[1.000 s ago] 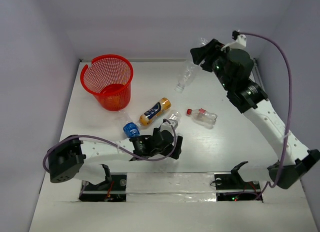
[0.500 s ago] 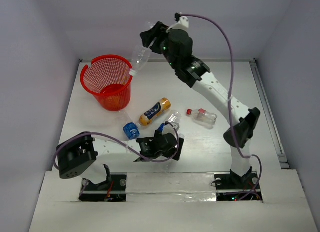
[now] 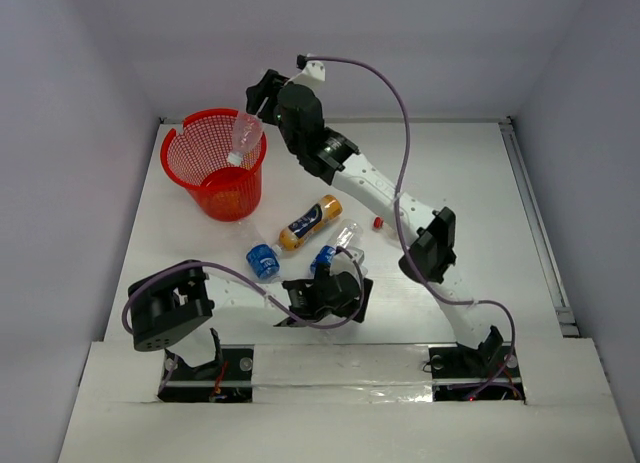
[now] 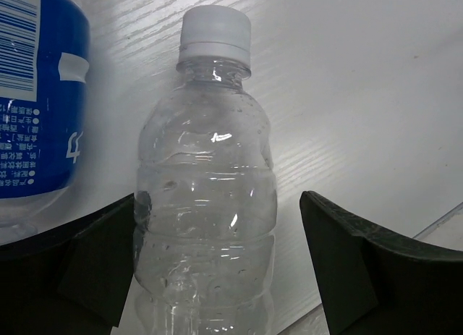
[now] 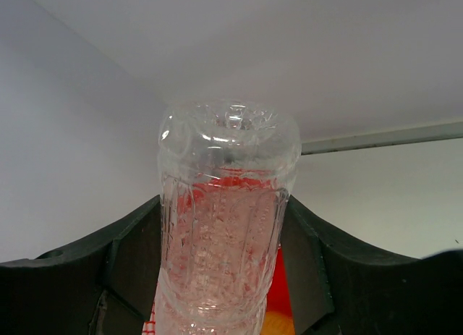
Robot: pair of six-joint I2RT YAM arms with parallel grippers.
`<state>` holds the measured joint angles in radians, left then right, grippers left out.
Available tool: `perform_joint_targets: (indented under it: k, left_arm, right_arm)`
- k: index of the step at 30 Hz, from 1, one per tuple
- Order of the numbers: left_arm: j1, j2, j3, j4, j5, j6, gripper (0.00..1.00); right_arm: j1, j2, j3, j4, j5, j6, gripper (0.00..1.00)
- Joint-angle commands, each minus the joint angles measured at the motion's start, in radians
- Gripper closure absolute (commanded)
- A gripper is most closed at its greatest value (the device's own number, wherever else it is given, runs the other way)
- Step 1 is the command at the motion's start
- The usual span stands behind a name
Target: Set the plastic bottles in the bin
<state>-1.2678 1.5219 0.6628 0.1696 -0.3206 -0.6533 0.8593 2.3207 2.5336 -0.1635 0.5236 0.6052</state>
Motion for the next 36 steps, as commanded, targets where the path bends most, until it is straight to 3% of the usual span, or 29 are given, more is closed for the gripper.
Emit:
perform_joint_targets:
  k: [1,9,16,21,27,30,31,34,36]
  left_arm:
    - [-0.01,0.017,-0.051,-0.013,0.014,-0.043,0.16]
    - [-0.01,0.026,-0.057,0.007,0.018,-0.046,0.21]
    - [-0.01,-0.005,-0.069,0.014,-0.005,-0.057,0.25]
    - [-0.01,-0.048,-0.091,0.01,-0.031,-0.078,0.29]
    - [-0.01,-0.121,-0.106,-0.018,-0.064,-0.091,0.32]
    - [-0.01,-0.184,-0.097,-0.051,-0.086,-0.092,0.33]
    - [-0.021,-0.202,-0.089,-0.059,-0.09,-0.089,0.34]
    - [-0.021,-0.293,-0.078,-0.076,-0.116,-0.086,0.35]
    - [-0.021,-0.359,-0.072,-0.071,-0.124,-0.077,0.36]
  right_arm:
    - [0.026,0.037,0.083,0.11,0.101,-0.045,0.41]
    - [0.035,0.082,0.059,0.154,0.095,-0.094,0.37]
    - [0.053,0.069,0.037,0.18,0.037,-0.176,0.12]
    - [0.053,0.002,-0.008,0.196,-0.043,-0.205,0.07]
    - [0.053,-0.202,-0.168,0.228,-0.089,-0.229,0.08]
    - [0.053,-0.351,-0.286,0.225,-0.099,-0.248,0.19]
    - [0.053,-0.395,-0.326,0.223,-0.097,-0.257,0.27]
    - [0.053,-0.602,-0.536,0.232,-0.079,-0.288,0.68]
    - [0.053,-0.763,-0.698,0.223,-0.039,-0.308,0.7]
